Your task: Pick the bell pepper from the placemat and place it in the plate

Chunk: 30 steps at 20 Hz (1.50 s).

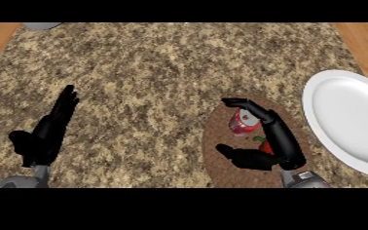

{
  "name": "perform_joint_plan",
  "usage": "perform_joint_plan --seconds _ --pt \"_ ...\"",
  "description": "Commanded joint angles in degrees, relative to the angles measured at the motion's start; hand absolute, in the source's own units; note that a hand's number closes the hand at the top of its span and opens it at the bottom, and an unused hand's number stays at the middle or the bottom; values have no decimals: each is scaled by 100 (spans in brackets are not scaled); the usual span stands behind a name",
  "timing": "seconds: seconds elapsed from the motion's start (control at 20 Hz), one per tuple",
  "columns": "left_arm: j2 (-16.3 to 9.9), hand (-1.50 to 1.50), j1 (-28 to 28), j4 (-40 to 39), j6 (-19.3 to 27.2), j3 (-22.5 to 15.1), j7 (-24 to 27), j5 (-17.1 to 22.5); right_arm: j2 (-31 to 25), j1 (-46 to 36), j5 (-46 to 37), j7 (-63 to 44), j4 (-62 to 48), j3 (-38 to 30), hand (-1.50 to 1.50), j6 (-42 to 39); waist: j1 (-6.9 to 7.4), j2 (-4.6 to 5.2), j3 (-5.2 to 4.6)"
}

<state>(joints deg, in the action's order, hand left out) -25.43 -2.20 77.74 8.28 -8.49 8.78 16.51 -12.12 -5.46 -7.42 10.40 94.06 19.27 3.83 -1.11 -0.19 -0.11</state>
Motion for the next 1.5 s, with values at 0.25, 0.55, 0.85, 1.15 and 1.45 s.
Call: perform_joint_plan --seconds 0.25,0.55,0.85,1.15,1.45 --pt "416 0 -9 -405 -127 -92 355 -338 -533 2062 -692 1278 1254 13 -150 625 32 9 10" --pt "396 0 -414 -479 -167 86 22 -320 -1410 2244 -1297 -36 2266 -466 -150 342 21 2 2" --pt "504 0 -69 -382 -218 -39 221 -418 -2193 2089 -2137 -1502 2571 -472 -150 -420 113 20 -7" --pt "353 0 -23 -278 -385 151 151 -469 -2244 2007 -2231 -2727 3158 -244 -150 -1392 111 15 6" --pt "545 0 -167 -460 -446 300 284 -613 -2022 1593 -2544 -3058 2552 -336 -150 -1819 119 19 10"
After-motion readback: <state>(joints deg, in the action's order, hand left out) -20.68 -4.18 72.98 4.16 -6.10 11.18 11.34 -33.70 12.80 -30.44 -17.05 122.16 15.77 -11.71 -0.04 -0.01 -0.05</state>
